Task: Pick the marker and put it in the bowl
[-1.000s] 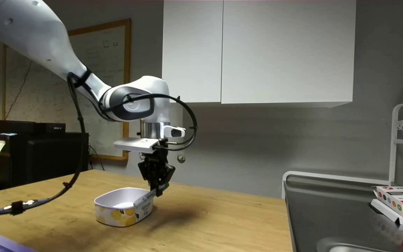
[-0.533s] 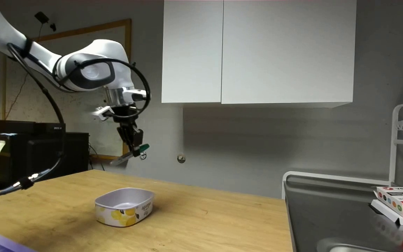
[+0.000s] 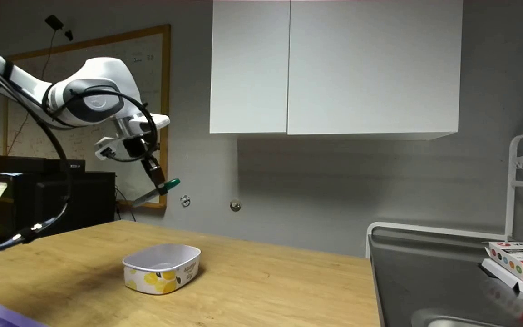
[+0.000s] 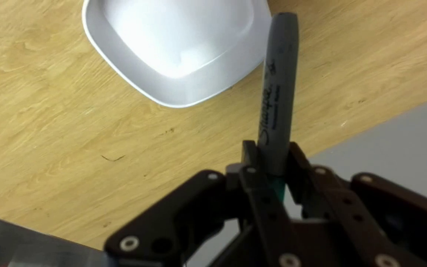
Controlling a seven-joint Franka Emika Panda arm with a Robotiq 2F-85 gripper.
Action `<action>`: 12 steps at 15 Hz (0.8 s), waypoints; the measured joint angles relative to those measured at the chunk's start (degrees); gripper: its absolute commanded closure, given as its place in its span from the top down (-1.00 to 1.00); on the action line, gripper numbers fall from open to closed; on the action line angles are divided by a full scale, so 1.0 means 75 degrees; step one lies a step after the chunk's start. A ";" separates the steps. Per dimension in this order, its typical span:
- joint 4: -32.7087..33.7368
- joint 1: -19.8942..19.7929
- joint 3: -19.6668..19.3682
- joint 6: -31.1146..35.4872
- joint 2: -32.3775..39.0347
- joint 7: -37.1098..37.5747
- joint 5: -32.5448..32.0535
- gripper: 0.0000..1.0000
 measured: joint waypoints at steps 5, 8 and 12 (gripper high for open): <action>-0.0274 -0.0409 0.0212 0.0622 0.1104 0.0614 -0.0304 -0.89; -0.0275 -0.0561 0.0182 0.0785 0.1651 0.0840 -0.0487 -0.89; -0.0269 -0.0616 0.0039 0.0904 0.2112 0.1052 -0.0678 -0.89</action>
